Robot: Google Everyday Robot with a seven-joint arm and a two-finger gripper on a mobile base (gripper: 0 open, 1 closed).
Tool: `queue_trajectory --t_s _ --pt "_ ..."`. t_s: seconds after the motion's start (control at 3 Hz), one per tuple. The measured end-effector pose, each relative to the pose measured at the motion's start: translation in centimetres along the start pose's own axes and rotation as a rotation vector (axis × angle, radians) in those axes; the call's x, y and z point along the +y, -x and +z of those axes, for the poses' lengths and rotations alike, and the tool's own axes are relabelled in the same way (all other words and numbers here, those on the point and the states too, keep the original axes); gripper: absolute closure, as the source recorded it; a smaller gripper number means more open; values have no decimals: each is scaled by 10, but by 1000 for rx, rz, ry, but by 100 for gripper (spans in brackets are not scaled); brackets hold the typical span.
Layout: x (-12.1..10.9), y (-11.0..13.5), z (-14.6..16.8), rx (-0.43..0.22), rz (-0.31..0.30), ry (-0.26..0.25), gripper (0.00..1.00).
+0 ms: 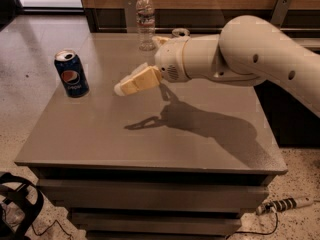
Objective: Pick pepsi can
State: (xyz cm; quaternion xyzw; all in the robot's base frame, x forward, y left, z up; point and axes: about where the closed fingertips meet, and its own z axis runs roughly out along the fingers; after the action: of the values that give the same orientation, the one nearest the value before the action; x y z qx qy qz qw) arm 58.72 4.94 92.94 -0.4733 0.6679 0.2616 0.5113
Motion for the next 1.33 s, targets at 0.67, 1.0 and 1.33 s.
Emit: queue_trajectory --t_s 0.67,1.0,1.33 --pt "-6 3 76 -249 47 26 0" --pt "-4 17 99 -305 38 52 0" --pt "2 27 114 -298 24 66 0"
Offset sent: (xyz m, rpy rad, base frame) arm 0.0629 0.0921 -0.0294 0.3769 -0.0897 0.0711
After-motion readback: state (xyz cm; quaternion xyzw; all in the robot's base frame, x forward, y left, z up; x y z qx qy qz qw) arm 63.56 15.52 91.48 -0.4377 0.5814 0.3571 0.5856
